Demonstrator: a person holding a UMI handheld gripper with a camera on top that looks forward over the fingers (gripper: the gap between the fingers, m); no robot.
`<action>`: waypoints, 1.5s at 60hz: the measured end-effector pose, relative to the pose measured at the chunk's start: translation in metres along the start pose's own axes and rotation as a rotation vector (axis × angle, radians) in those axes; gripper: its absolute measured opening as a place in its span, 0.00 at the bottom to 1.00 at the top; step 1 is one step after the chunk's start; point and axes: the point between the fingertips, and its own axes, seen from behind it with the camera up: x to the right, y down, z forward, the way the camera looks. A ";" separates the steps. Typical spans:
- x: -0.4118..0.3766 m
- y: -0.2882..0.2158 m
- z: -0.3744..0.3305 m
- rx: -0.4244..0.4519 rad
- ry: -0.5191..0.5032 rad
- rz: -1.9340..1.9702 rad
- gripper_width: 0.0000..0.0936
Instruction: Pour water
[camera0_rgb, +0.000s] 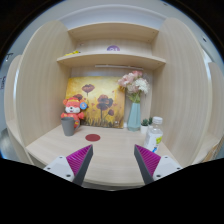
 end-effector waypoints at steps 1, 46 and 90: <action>0.007 0.006 0.003 -0.005 0.008 0.001 0.92; 0.181 0.017 0.152 0.047 0.207 0.027 0.79; 0.112 -0.034 0.212 0.055 0.208 -0.336 0.41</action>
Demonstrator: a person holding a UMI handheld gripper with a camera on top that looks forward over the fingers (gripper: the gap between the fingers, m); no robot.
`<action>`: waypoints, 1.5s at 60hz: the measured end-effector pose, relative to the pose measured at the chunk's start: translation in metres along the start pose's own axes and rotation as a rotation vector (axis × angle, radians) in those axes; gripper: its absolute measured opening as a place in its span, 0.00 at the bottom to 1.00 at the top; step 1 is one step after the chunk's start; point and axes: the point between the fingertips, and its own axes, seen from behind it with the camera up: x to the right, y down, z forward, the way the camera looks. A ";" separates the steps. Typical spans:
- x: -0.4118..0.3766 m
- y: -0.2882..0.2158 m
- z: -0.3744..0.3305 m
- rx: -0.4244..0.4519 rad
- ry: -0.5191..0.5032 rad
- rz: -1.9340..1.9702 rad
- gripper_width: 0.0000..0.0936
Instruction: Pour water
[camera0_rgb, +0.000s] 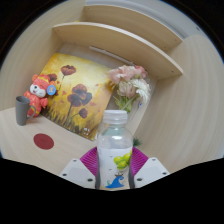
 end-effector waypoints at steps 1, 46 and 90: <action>-0.007 -0.008 0.002 0.009 0.000 -0.038 0.42; -0.276 -0.208 0.032 0.603 0.091 -1.724 0.41; -0.218 -0.240 0.039 0.405 -0.062 -0.802 0.41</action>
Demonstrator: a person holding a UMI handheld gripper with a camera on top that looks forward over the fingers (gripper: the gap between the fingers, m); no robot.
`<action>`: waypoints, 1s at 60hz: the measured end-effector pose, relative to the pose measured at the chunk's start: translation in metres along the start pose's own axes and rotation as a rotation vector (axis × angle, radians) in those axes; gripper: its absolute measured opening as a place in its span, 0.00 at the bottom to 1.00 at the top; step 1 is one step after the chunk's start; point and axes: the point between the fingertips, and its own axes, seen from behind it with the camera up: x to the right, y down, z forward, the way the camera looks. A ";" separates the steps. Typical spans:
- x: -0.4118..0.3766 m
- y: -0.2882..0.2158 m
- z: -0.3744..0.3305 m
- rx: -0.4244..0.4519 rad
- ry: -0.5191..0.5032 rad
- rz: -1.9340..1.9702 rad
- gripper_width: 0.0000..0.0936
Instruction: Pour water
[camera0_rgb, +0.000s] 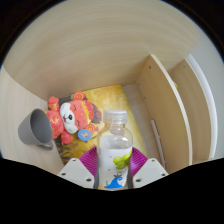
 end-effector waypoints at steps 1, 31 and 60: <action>0.003 0.002 -0.001 -0.004 0.001 0.058 0.41; -0.090 0.089 -0.024 -0.193 -0.189 1.236 0.43; -0.136 0.099 -0.031 -0.187 -0.226 1.225 0.48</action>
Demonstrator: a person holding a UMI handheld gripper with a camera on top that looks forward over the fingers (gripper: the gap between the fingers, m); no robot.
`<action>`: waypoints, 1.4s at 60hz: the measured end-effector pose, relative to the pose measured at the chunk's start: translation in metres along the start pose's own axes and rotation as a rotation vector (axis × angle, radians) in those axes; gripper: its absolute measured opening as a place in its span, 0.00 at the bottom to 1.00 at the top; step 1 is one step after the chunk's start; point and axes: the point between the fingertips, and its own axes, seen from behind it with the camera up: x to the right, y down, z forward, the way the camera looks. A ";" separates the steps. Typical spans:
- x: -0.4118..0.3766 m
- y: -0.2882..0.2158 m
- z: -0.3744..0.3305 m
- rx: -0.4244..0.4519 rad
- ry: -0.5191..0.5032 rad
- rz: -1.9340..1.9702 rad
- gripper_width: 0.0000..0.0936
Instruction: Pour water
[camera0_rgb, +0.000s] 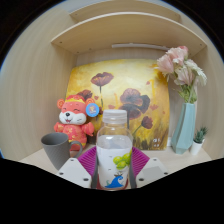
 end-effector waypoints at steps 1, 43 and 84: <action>0.000 0.000 0.000 -0.001 0.000 0.000 0.51; -0.013 0.067 -0.177 -0.233 0.120 0.053 0.92; -0.033 -0.016 -0.303 -0.120 0.118 0.051 0.92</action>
